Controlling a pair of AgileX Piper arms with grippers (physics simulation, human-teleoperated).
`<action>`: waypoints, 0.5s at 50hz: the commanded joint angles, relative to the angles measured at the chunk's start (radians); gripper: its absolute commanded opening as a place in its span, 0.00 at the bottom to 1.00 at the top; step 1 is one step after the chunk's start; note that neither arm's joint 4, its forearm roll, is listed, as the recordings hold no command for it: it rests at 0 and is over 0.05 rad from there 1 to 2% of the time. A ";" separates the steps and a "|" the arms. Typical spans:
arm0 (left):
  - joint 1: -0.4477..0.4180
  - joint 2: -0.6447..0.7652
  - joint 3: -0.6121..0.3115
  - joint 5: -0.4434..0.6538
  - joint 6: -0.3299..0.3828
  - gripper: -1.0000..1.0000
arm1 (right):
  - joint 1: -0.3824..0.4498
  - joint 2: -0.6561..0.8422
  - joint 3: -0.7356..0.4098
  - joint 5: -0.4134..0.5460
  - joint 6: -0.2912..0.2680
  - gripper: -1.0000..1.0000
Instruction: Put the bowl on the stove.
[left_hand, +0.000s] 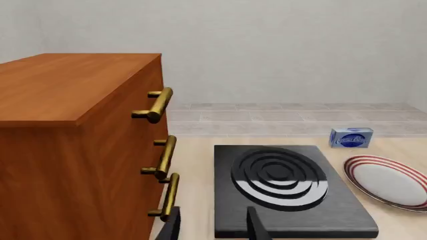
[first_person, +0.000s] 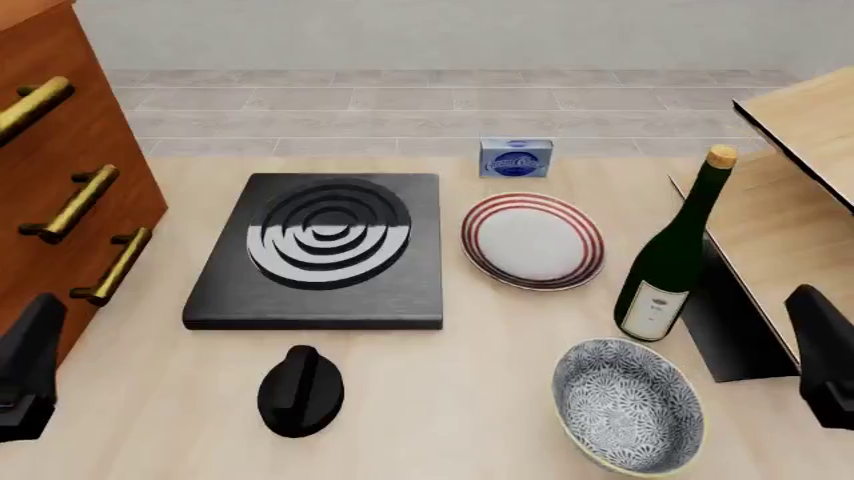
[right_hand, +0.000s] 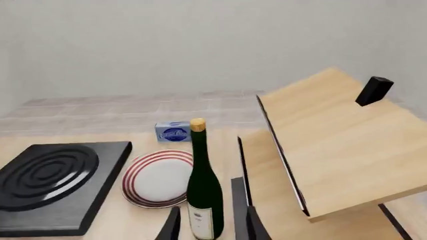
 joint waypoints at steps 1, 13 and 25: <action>0.000 0.005 -0.003 -0.001 0.000 1.00 | -0.002 -0.051 0.050 -0.051 -0.052 1.00; -0.002 0.030 0.001 -0.028 -0.002 1.00 | 0.002 -0.054 0.049 -0.049 -0.057 1.00; -0.002 0.033 0.001 -0.030 -0.002 1.00 | 0.021 -0.053 0.006 -0.023 -0.078 1.00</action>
